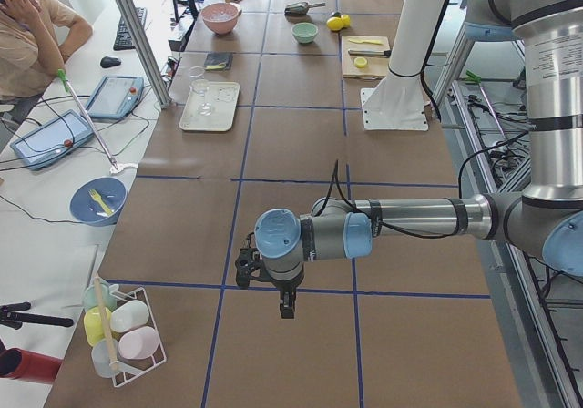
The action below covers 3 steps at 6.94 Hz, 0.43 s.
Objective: Pour ice into bowl
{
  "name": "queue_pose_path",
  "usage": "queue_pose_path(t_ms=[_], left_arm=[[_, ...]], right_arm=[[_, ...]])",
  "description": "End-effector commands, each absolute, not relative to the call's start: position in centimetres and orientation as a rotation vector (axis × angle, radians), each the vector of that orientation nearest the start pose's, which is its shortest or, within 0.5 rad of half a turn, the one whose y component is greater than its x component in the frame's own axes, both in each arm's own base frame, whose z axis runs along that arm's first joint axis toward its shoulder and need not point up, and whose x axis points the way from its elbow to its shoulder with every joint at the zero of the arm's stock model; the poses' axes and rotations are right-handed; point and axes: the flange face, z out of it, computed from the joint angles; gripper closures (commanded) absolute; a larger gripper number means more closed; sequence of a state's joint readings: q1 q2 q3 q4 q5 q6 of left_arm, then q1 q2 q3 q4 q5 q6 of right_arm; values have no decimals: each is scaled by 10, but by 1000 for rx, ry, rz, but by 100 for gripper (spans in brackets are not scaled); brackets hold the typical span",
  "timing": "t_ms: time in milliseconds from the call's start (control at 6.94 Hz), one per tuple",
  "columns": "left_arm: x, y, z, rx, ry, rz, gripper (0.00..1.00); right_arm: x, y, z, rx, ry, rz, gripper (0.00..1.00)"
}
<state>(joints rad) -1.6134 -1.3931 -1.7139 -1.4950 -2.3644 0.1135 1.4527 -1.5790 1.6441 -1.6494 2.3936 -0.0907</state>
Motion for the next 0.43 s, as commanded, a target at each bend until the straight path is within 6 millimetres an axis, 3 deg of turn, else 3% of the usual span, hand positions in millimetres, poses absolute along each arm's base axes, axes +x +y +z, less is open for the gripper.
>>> queue_pose_path(t_ms=[0,144,288], left_arm=[[-80,-406,667,-28,797,26,0],[-79,-406,669,-32,796,28,0],[-80,-415,659,-7,794,38,0]], right_arm=[[3,-487,637,-35,-822,-188,0],[4,-476,634,-29,-820,-189,0],[5,-473,629,-21,-820,-190,0]])
